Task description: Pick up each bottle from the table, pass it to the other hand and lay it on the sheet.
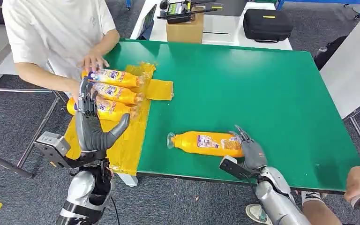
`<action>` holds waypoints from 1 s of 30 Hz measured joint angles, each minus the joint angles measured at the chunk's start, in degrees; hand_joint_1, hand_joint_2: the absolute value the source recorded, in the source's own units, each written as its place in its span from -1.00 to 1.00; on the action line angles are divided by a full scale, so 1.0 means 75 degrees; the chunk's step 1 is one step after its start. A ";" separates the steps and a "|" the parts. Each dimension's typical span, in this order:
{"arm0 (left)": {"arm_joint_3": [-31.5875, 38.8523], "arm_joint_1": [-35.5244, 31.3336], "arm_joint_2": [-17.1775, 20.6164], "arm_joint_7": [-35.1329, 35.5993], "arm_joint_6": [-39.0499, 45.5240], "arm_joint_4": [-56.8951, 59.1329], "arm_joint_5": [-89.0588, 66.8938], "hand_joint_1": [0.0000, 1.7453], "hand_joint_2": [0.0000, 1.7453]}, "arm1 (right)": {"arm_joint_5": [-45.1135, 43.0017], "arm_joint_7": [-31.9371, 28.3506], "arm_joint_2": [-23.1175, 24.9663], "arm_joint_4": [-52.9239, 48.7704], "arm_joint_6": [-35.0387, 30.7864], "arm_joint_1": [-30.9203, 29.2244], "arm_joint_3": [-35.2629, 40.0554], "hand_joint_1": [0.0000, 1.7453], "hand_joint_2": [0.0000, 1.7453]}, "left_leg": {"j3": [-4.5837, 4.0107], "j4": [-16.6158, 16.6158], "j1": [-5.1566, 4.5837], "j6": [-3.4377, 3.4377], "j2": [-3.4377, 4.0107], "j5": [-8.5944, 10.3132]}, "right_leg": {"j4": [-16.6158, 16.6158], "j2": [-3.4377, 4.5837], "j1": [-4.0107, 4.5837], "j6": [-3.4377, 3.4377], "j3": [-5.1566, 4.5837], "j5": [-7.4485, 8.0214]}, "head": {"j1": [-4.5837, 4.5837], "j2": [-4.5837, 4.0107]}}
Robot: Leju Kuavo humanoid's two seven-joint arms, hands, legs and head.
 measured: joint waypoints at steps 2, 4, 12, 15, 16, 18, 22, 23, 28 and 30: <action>0.0003 0.0000 0.0000 0.0003 -0.0032 0.0003 0.0047 -1.00 1.00 | -0.0032 -0.0032 -0.0003 0.0026 0.0140 -0.0038 0.0047 1.00 1.00 | 0.0002 0.0000 0.0000 0.0000 0.0001 -0.0001 | 0.0000 0.0003 0.0001 0.0000 0.0001 0.0000 | 0.0003 0.0000; 0.0009 0.0000 0.0006 0.0009 -0.0035 0.0003 0.0055 -1.00 1.00 | -0.0073 -0.0014 -0.0015 0.0073 0.0367 -0.0112 0.0082 1.00 1.00 | 0.0007 0.0000 0.0000 0.0000 0.0005 -0.0001 | -0.0001 0.0007 0.0001 -0.0001 0.0001 0.0001 | 0.0000 0.0000; 0.0032 -0.0006 0.0020 0.0041 -0.0064 0.0029 0.0137 -1.00 1.00 | -0.0198 0.0190 -0.0222 0.0498 0.1655 -0.0573 0.0434 1.00 1.00 | 0.0047 0.0000 0.0000 0.0000 0.0028 -0.0005 | -0.0004 0.0017 0.0001 -0.0001 0.0030 0.0001 | 0.0000 0.0000; 0.0035 -0.0050 0.0020 0.0023 -0.0049 0.0076 0.0149 -1.00 1.00 | -0.0280 0.0149 -0.0362 0.0600 0.1894 -0.0678 0.0560 1.00 1.00 | 0.0065 0.0000 0.0000 0.0000 0.0025 -0.0006 | -0.0007 0.0018 0.0000 -0.0001 0.0044 0.0000 | 0.0003 0.0000; 0.0035 -0.0064 0.0020 -0.0002 -0.0035 0.0090 0.0146 -1.00 1.00 | -0.0334 0.0091 -0.0390 0.0612 0.1900 -0.0673 0.0585 1.00 1.00 | 0.0066 0.0000 0.0000 0.0000 0.0017 -0.0006 | -0.0007 0.0016 0.0001 -0.0001 0.0050 0.0000 | 0.0000 0.0000; 0.0035 -0.0065 0.0020 -0.0163 0.0021 0.0111 0.0105 -1.00 1.00 | -0.0601 -0.0219 -0.0458 0.0612 0.1786 -0.0586 0.0603 1.00 1.00 | 0.0064 0.0000 0.0000 0.0000 -0.0007 -0.0005 | -0.0006 0.0009 0.0000 -0.0001 0.0058 -0.0003 | 0.0000 0.0000; 0.0035 0.0039 0.0035 -0.0463 0.0169 0.0021 -0.0282 -1.00 1.00 | -0.1339 -0.0696 -0.0377 0.0282 0.1327 -0.0102 0.0508 1.00 1.00 | 0.0061 0.0000 0.0000 0.0000 -0.0007 -0.0007 | -0.0004 0.0009 0.0001 -0.0001 0.0067 -0.0005 | 0.0003 0.0000; 0.0035 0.0107 0.0041 -0.0510 0.0181 -0.0040 -0.0344 -1.00 1.00 | -0.1505 -0.0773 -0.0335 0.0095 0.1208 0.0118 0.0438 1.00 1.00 | 0.0056 0.0000 0.0000 -0.0001 -0.0008 -0.0008 | -0.0004 0.0009 0.0001 -0.0002 0.0065 -0.0007 | 0.0003 0.0000; 0.0047 0.0488 0.0061 -0.1067 0.0709 -0.0440 -0.1114 -1.00 1.00 | -0.2653 -0.0944 0.0199 -0.1680 0.0603 0.1394 -0.0164 1.00 1.00 | 0.0004 -0.0002 0.0004 -0.0004 -0.0006 -0.0012 | 0.0002 0.0009 0.0005 -0.0002 0.0015 -0.0007 | 0.0000 0.0000; 0.0064 0.0666 0.0061 -0.1367 0.1035 -0.0646 -0.1602 -1.00 1.00 | -0.3169 -0.1102 0.0552 -0.2514 0.0463 0.1891 -0.0438 1.00 1.00 | -0.0021 -0.0002 0.0006 -0.0006 -0.0007 -0.0009 | 0.0008 0.0009 0.0005 -0.0003 -0.0017 -0.0007 | 0.0000 0.0000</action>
